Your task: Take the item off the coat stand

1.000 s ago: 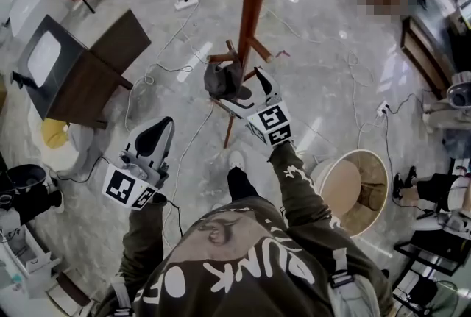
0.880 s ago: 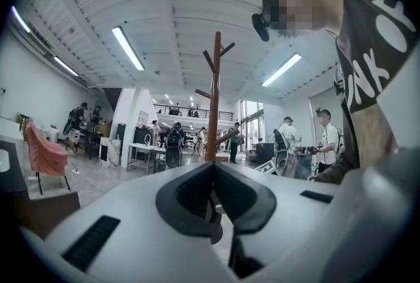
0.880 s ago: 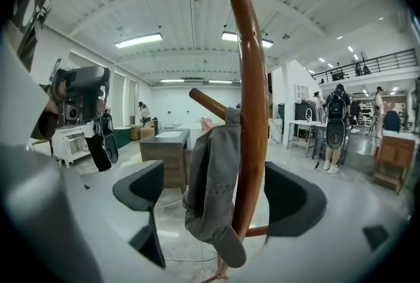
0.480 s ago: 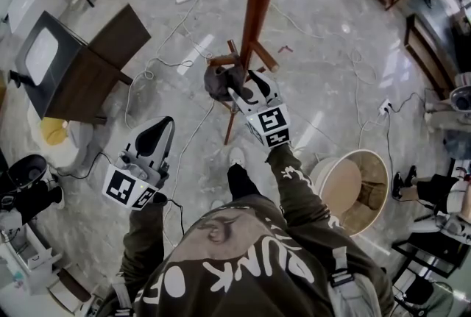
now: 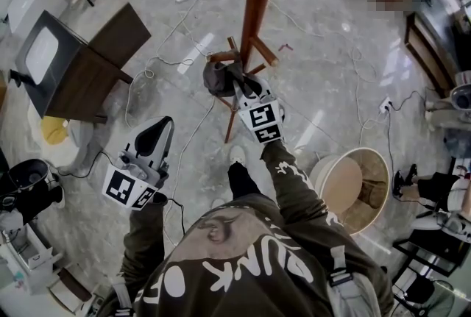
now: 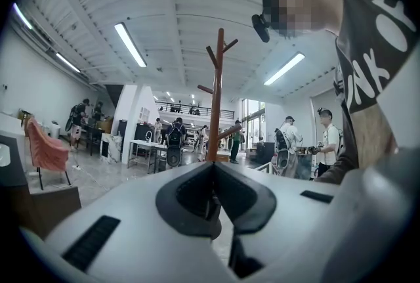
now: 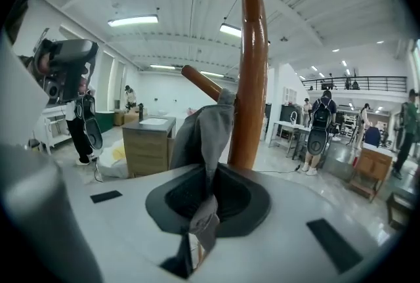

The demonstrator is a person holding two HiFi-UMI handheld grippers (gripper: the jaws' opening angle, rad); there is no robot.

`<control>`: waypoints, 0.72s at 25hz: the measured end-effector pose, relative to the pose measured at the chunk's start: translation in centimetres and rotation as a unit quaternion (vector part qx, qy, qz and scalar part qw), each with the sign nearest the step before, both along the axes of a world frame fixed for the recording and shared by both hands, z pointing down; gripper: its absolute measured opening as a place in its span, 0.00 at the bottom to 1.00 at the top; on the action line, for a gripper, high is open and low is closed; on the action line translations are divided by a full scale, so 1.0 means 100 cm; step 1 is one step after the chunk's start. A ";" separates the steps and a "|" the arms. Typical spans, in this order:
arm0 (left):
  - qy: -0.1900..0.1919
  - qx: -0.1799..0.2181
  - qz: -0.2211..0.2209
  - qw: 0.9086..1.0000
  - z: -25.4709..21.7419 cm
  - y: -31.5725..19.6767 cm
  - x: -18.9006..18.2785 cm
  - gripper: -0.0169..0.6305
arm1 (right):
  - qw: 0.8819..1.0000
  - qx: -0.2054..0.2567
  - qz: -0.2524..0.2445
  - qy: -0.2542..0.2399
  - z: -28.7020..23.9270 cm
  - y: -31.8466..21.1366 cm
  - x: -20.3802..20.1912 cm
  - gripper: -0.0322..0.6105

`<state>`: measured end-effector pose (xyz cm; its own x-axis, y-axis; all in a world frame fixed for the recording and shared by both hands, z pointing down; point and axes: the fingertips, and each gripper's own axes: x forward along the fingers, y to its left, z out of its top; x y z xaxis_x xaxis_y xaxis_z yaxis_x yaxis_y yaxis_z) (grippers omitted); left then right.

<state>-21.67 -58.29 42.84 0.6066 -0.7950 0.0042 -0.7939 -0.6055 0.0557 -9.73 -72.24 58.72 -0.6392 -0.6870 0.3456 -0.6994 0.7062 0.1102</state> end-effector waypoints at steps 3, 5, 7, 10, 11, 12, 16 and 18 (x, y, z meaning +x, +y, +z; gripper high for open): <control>0.000 0.001 -0.002 1.000 0.001 0.006 -0.003 0.03 | 1.000 0.013 -0.005 -0.010 -0.009 0.006 -0.001 0.10; 0.000 0.002 -0.003 1.000 0.000 0.009 -0.004 0.03 | 0.999 0.026 -0.009 -0.017 -0.021 0.009 -0.003 0.10; 0.000 0.005 -0.003 1.000 -0.001 0.012 -0.003 0.03 | 0.999 0.040 -0.012 -0.027 -0.037 0.011 -0.003 0.10; 0.000 0.011 -0.003 1.000 -0.006 0.020 0.000 0.03 | 0.997 0.059 -0.019 -0.043 -0.063 0.019 -0.005 0.10; 0.000 0.013 -0.004 1.000 -0.008 0.023 0.000 0.03 | 0.996 0.065 -0.022 -0.047 -0.072 0.023 -0.007 0.10; 0.000 0.016 -0.004 1.000 -0.010 0.027 -0.001 0.03 | 0.996 0.072 -0.026 -0.051 -0.080 0.027 -0.009 0.10; 0.000 0.025 -0.008 1.000 -0.016 0.045 -0.007 0.03 | 0.993 0.092 -0.043 -0.059 -0.106 0.046 -0.020 0.10; 0.000 0.030 -0.010 0.999 -0.020 0.056 -0.009 0.03 | 0.992 0.094 -0.056 -0.062 -0.113 0.057 -0.028 0.10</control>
